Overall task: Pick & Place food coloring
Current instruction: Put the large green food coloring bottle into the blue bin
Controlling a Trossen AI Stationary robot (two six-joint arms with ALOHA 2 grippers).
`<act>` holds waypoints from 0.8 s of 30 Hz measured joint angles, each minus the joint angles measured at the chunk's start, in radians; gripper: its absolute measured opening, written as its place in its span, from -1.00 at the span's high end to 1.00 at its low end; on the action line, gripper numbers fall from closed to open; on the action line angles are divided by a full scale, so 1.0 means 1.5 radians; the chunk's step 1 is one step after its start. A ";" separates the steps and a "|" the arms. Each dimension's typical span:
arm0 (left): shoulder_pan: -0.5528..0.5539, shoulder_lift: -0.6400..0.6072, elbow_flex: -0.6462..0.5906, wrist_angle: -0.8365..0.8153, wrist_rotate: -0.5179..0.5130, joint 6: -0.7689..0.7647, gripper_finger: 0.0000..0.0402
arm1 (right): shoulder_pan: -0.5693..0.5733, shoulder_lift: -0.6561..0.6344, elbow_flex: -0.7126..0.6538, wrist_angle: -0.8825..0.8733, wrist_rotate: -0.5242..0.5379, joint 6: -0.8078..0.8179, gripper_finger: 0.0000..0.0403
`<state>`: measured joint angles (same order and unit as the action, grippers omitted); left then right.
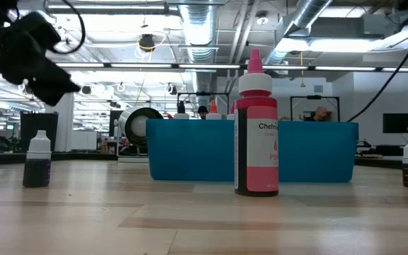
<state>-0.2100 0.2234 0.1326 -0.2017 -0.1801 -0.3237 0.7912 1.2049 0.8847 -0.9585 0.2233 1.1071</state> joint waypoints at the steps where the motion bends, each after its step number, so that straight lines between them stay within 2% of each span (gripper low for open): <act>1: 0.000 0.000 0.000 0.014 0.010 0.022 0.24 | -0.003 0.000 0.009 -0.007 0.000 -0.003 0.48; 6: 0.000 0.000 0.000 0.050 0.017 0.080 0.24 | -0.029 -0.001 0.059 -0.028 0.004 -0.027 0.48; 17: 0.000 -0.001 0.000 0.042 0.029 0.083 0.24 | -0.131 -0.001 0.171 -0.051 0.030 -0.166 0.49; 24: 0.000 -0.001 0.000 0.037 0.032 0.081 0.24 | -0.212 -0.001 0.200 -0.037 0.030 -0.272 0.49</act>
<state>-0.2100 0.2214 0.1326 -0.1459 -0.1316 -0.2024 0.4727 1.2034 1.1847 -1.0136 0.2680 0.6989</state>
